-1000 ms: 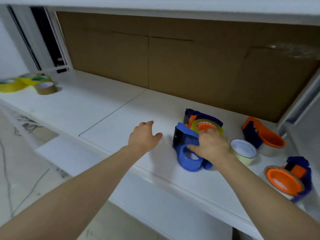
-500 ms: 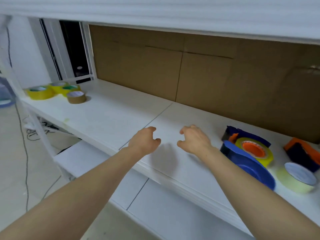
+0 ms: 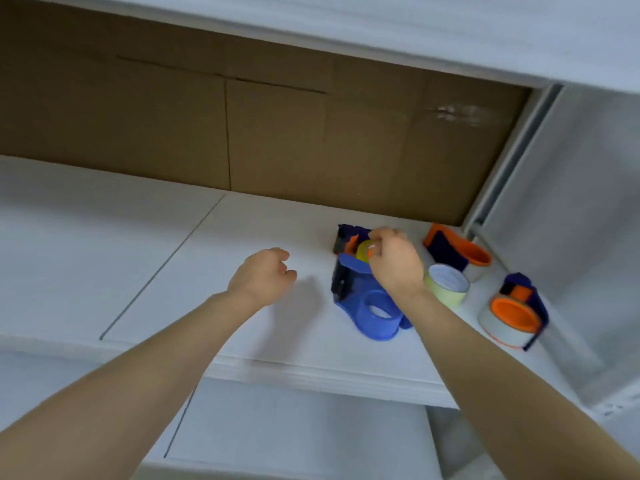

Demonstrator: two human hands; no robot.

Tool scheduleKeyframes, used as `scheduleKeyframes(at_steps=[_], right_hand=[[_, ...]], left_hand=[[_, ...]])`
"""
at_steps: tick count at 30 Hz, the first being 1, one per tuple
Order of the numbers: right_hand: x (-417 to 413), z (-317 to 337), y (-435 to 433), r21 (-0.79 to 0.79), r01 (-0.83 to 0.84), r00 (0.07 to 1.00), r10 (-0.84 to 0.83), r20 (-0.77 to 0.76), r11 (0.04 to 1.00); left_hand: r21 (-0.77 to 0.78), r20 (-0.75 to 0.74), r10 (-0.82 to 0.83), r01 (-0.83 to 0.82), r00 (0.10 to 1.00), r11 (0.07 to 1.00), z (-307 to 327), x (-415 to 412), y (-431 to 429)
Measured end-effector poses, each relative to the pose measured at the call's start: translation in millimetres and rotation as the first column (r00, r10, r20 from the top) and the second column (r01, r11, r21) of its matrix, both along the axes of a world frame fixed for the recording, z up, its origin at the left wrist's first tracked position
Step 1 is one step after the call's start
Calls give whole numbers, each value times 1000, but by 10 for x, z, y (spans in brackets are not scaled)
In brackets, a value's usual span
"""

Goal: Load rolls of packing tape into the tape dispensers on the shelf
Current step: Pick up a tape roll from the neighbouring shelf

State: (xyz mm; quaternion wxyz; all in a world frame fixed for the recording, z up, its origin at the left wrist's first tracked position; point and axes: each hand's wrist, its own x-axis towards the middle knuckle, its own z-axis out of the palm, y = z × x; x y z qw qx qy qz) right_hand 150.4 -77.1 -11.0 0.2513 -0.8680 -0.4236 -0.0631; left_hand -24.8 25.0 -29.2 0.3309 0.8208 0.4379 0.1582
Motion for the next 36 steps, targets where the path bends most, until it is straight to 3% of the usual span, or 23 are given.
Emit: scheduleKeyframes(at_steps=[2, 5, 8, 10, 14, 17, 21, 26, 36], right_hand=[[307, -51, -241, -59, 90, 996, -91, -14, 994], [660, -224, -544, -306, 200, 978, -210, -1, 931], [939, -396, -710, -511, 153, 965, -239, -106, 846], [1060, -411, -764, -548, 91, 958, -223, -180, 831], [975, -261, -747, -202, 98, 994, -105, -23, 974], [717, -86, -473, -110, -82, 993, 91, 79, 991], [191, 42, -15, -22, -289, 956, 289, 42, 957], [-647, 47, 554, -57, -446, 894, 448, 26, 893], [-3285, -92, 2093, 45, -694, 714, 695, -80, 718]], left_hand=[[10, -1, -14, 14, 1000, 1000, -22, 242, -122], [37, -8, -12, 13, 1000, 999, -40, 542, -278], [64, -5, -2, 2, 1000, 998, -36, 763, -421], [97, -22, -4, 6, 1000, 995, -31, 853, -490], [108, -51, 40, -34, 998, 994, -2, 872, -474], [98, -42, 82, -78, 996, 992, 41, 767, -378], [98, -17, 124, -122, 992, 988, 86, 460, -190], [102, -23, 211, -208, 977, 973, 130, -321, 160], [148, -7, 488, -481, 873, 864, 158, -3123, 1120]])
